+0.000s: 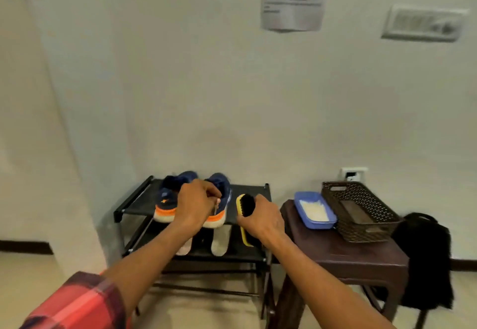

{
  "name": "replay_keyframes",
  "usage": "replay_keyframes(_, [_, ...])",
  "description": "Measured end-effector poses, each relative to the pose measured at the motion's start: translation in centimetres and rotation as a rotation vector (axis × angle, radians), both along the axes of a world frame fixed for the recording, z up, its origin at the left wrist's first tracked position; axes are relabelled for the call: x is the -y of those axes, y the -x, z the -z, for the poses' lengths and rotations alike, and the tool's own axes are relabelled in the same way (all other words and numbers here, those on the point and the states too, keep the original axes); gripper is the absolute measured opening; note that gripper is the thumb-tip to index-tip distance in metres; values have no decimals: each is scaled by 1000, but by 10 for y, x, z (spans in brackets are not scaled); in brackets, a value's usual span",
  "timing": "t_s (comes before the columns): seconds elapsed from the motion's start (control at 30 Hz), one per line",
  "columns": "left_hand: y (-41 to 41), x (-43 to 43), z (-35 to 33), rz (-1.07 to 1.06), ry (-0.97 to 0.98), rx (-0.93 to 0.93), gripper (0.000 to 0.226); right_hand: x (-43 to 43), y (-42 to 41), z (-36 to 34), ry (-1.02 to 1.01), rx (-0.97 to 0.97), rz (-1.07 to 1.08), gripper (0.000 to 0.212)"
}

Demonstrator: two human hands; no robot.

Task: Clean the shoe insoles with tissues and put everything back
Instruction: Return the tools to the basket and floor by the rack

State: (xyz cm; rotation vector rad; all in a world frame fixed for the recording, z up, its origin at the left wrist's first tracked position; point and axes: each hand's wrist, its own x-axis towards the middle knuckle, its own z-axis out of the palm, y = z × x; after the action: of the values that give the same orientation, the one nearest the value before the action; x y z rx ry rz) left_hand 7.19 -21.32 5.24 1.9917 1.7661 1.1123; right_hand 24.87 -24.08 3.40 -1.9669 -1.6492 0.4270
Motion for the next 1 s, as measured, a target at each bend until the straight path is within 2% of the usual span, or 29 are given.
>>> replay_keyframes(0.13, [-72,-20,-28,107,-26,35,19,-1,-67,-20,-45,-7,69,57])
replay_keyframes(0.5, [-305,-98,-61,442,8,118,11,-24,-295,-60,-39,126,359,48])
replay_keyframes(0.73, [-404,-152,-27,507,39,33,18,-66,-362,-37,-15,180,430,42])
replay_keyframes(1.0, [-490,-206,56,508,123,0,25,-127,-408,27,44,229,452,44])
